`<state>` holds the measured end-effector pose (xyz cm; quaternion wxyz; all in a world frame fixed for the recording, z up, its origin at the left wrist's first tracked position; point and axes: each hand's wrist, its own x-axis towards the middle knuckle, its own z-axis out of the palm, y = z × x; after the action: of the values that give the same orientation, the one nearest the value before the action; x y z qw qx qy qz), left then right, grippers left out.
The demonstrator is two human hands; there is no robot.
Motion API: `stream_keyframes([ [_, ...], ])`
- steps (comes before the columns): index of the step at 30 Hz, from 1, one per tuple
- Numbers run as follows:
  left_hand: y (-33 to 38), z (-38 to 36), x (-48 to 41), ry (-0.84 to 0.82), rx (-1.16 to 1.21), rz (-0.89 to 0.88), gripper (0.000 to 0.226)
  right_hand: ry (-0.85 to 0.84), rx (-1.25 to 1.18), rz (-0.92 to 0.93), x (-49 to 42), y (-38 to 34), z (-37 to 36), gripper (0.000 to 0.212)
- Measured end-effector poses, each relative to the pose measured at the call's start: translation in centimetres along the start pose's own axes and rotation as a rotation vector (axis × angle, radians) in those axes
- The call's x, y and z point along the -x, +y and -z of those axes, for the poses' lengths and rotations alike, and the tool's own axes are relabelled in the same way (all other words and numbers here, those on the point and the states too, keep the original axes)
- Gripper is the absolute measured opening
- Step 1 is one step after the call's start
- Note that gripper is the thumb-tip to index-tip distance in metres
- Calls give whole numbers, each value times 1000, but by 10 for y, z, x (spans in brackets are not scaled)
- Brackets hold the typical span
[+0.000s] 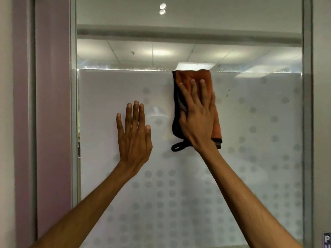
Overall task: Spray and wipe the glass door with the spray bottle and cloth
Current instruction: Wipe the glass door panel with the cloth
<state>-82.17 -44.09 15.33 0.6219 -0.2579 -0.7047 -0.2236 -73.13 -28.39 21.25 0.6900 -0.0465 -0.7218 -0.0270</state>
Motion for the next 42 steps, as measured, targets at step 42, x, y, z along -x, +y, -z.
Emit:
stream_keyframes([
  [42,52,-12,-31,-17,54,-134,61,-26,39,-148,-24,68,32,66],
])
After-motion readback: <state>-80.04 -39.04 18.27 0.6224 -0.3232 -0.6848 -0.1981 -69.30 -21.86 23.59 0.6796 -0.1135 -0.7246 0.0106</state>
